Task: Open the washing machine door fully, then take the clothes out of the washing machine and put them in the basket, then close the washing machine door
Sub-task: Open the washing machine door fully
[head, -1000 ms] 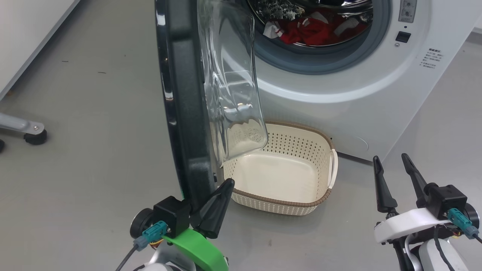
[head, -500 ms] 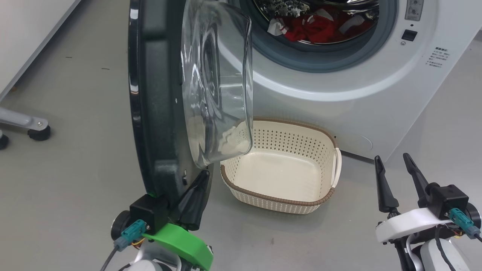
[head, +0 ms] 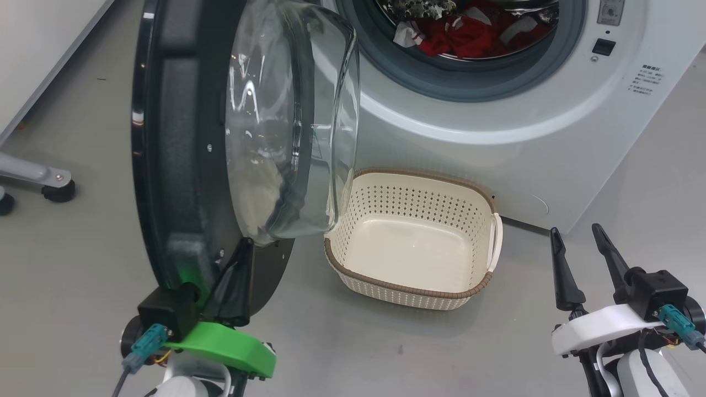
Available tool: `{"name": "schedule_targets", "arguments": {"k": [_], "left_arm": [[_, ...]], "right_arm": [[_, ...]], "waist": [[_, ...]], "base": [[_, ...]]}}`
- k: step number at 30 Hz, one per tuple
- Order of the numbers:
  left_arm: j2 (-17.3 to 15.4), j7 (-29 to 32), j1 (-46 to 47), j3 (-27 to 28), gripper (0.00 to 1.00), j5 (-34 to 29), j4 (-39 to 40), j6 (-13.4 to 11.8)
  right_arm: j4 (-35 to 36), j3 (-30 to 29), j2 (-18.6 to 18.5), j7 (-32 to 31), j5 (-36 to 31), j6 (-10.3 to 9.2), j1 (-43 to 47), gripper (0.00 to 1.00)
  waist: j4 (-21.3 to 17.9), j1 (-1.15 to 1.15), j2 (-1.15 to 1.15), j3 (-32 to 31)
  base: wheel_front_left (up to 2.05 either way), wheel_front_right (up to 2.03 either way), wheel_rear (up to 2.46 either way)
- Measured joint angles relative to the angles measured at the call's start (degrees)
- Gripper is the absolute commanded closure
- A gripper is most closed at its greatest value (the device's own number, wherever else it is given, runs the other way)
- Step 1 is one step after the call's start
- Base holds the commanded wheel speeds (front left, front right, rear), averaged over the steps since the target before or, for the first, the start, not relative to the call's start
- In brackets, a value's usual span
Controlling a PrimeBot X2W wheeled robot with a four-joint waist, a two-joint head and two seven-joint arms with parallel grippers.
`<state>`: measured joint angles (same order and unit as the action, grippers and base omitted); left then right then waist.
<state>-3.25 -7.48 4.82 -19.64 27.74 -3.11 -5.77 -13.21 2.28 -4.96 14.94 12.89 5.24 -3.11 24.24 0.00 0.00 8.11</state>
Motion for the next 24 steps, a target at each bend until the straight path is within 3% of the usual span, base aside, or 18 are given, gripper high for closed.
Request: {"name": "schedule_targets", "arguments": {"k": [24], "left_arm": [[-0.05,-4.78,2.21,13.11,1.0,1.51,-5.49,-0.48]], "right_arm": [[0.44,-0.19,-0.94,0.01,-2.07,0.76,-1.5,0.0]], "waist": [[0.45,0.0,0.0,2.77]], "base": [[0.0,0.0,0.0]]}}
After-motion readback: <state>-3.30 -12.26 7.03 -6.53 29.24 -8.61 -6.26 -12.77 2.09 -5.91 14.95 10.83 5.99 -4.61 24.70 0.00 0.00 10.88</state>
